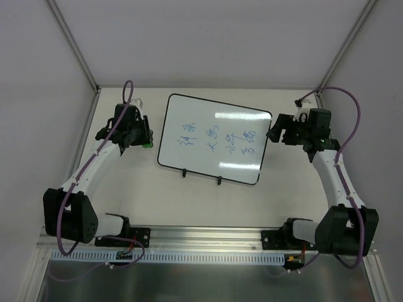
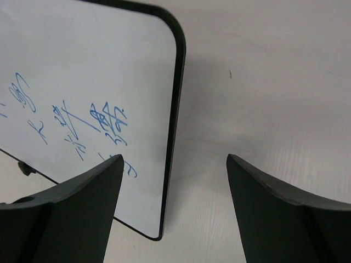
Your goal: Erase the whiteboard
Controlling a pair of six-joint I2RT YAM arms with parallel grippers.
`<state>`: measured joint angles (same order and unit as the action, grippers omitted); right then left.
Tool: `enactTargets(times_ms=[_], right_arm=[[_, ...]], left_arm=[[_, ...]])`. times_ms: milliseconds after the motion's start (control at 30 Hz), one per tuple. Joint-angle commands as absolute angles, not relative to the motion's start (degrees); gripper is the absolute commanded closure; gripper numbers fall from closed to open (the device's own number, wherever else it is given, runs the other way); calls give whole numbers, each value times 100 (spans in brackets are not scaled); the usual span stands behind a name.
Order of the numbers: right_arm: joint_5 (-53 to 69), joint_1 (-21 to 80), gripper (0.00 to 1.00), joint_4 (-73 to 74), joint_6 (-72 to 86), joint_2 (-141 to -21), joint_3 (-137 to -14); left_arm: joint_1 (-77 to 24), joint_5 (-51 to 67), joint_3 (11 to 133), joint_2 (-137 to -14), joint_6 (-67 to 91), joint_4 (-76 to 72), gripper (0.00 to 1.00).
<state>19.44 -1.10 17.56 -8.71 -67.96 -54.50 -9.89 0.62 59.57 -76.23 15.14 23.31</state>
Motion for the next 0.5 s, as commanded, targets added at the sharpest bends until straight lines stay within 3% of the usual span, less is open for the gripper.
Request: enactTargets(times_ms=[0,467], right_arm=[[3663,-597,21,1284,-1108,-7441,-5914],[4904,-677,41,975,-1327,-8903,-6513]], left_arm=[[-1203,369,5906,-7234,1178,2391,98],[-2047,123,6372,-7531,967,2180,100]])
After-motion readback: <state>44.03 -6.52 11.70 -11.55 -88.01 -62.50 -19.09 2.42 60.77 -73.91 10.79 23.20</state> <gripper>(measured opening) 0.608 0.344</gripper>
